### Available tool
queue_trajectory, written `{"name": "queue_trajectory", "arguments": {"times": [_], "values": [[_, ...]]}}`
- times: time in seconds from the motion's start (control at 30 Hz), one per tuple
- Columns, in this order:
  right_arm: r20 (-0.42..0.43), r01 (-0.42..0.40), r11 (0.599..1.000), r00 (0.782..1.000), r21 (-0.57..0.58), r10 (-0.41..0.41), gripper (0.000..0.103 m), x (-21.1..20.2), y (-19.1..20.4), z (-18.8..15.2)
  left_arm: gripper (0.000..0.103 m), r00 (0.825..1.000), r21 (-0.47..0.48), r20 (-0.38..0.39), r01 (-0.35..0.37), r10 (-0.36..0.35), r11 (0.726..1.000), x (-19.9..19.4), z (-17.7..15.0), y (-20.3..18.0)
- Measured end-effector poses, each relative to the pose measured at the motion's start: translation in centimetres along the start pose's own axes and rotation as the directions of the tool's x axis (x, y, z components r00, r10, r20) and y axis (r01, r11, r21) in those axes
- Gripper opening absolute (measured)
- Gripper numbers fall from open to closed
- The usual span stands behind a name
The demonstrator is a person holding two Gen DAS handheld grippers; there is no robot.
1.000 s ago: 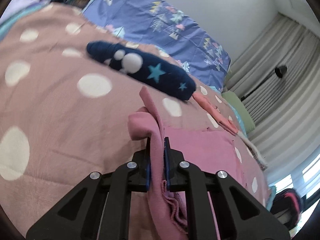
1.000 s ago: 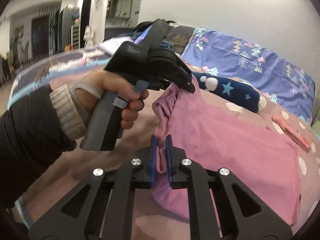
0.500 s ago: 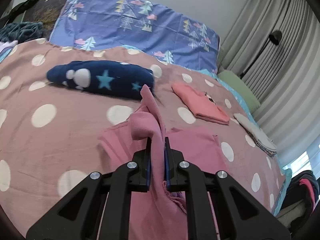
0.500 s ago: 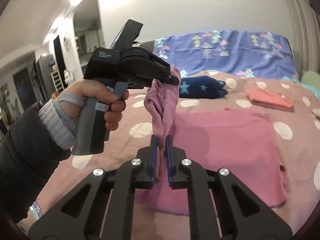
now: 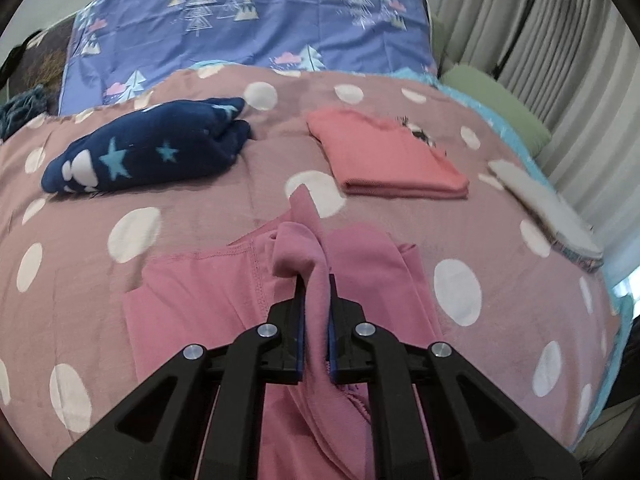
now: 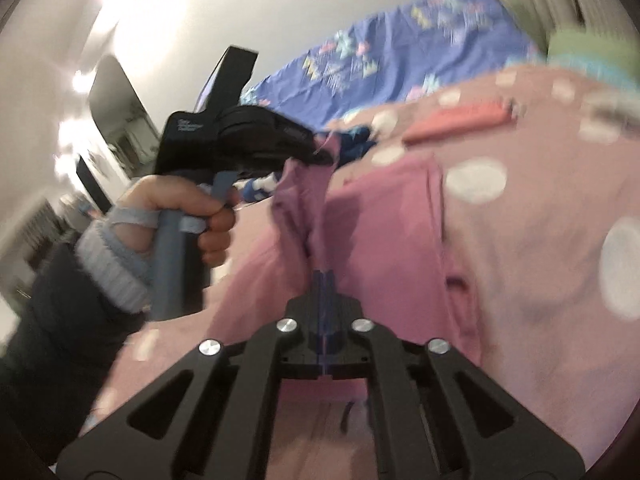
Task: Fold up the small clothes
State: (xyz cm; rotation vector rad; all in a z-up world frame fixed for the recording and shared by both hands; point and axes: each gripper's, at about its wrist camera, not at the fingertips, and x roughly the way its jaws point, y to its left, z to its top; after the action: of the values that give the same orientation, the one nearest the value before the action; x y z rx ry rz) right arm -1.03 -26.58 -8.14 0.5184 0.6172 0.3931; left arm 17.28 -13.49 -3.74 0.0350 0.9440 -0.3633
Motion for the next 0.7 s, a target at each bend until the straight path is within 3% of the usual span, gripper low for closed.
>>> {"name": "queue_trajectory", "arguments": {"times": [0.03, 0.07, 0.13, 0.27, 0.37, 0.43, 0.5, 0.57, 0.7], "values": [[-0.015, -0.023, 0.999, 1.000, 0.034, 0.024, 0.014, 0.1, -0.6, -0.3, 0.008, 1.000, 0.014, -0.010, -0.009, 0.009, 1.000, 0.4, -0.1, -0.4], [-0.031, -0.045, 0.996, 0.998, 0.074, 0.048, 0.026, 0.1, -1.3, -0.6, 0.008, 1.000, 0.025, -0.016, -0.016, 0.017, 1.000, 0.7, -0.2, -0.6], [-0.045, -0.082, 0.987, 0.995, 0.140, 0.089, 0.030, 0.1, -2.7, -1.2, 0.008, 0.999, 0.032, -0.021, -0.024, 0.025, 0.999, 1.0, -0.3, -0.8], [-0.089, -0.107, 0.983, 0.989, 0.153, 0.121, 0.052, 0.7, -2.9, -1.6, 0.008, 0.999, 0.030, -0.032, -0.023, 0.024, 0.999, 1.6, -0.4, -1.0], [-0.163, -0.093, 0.989, 0.980, 0.115, 0.111, 0.055, 2.5, -2.0, -1.9, 0.008, 0.999, 0.023, -0.032, -0.013, 0.014, 1.000, 1.5, -0.5, -0.9], [-0.216, -0.056, 0.991, 0.973, 0.121, 0.081, 0.048, 3.7, -1.7, -2.4, 0.008, 1.000, 0.016, -0.027, -0.006, 0.006, 1.000, 1.4, -0.5, -0.7], [-0.227, -0.047, 0.986, 0.970, 0.161, 0.083, 0.005, 4.5, -2.2, -2.4, 0.008, 1.000, 0.013, -0.022, -0.001, 0.002, 1.000, 1.3, -0.4, -0.7], [-0.193, -0.067, 0.973, 0.975, 0.222, 0.111, 0.005, 4.1, -2.9, -2.1, 0.008, 1.000, 0.008, -0.017, 0.002, -0.002, 1.000, 1.0, -0.4, -0.7], [-0.067, -0.055, 0.988, 0.996, 0.143, 0.065, 0.005, 1.0, -1.9, -1.3, 0.008, 0.999, 0.015, 0.014, 0.036, -0.036, 0.999, 0.2, 0.6, -1.7]]}}
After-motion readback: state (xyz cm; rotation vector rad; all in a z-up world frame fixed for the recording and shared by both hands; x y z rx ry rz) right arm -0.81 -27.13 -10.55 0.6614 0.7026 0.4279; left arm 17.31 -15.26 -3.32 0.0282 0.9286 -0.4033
